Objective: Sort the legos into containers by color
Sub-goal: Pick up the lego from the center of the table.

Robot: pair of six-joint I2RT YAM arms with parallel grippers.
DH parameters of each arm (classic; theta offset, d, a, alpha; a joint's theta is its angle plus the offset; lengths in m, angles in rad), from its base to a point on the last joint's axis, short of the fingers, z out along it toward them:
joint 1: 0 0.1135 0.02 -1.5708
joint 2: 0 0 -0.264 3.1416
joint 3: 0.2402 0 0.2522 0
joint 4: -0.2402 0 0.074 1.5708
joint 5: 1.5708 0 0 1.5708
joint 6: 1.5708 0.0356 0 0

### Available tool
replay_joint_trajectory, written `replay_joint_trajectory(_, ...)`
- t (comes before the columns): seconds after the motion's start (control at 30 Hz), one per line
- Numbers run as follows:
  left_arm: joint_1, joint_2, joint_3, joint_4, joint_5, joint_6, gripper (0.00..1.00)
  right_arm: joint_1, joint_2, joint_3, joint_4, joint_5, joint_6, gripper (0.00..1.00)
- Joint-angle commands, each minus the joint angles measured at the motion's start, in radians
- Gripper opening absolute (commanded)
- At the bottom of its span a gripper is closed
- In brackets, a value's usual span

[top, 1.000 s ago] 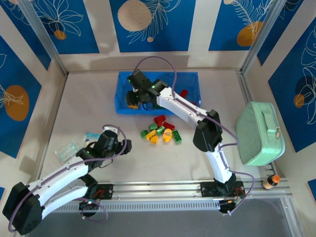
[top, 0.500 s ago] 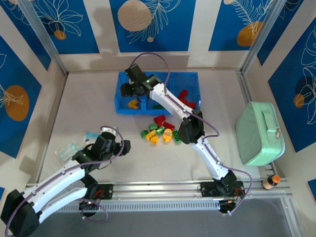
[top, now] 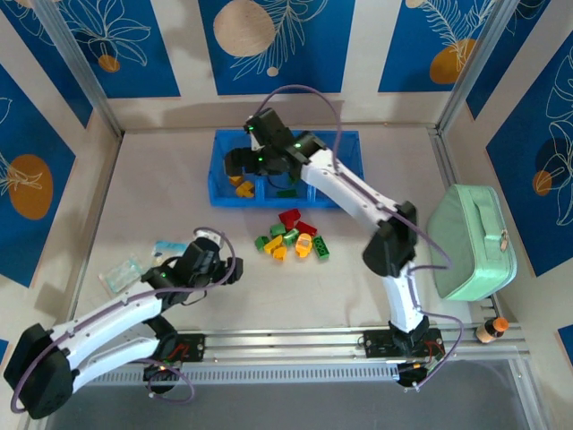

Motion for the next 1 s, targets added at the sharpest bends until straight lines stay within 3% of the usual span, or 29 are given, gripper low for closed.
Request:
replay_joint_trajectory(0.0,-0.032,0.055,0.053,0.068,0.024,0.038,0.82,-0.021,-0.134,-0.169,0.110,0.042,0.005,0.86)
replay_joint_trajectory(0.2,-0.062,0.195,0.122,0.119,0.041,0.067,0.81,-0.063,-0.329,-0.509,0.214,0.047,0.046,0.85)
replay_joint_trajectory(0.43,-0.107,0.370,0.231,0.153,0.073,0.104,0.70,-0.105,-0.481,-0.774,0.273,0.046,0.095,0.84)
replay_joint_trajectory(0.73,-0.111,0.563,0.363,0.182,0.076,0.149,0.49,-0.145,-0.616,-0.963,0.307,0.040,0.125,0.83)
replay_joint_trajectory(0.97,-0.103,0.710,0.490,0.147,0.057,0.195,0.44,-0.184,-0.732,-1.086,0.317,0.040,0.149,0.82)
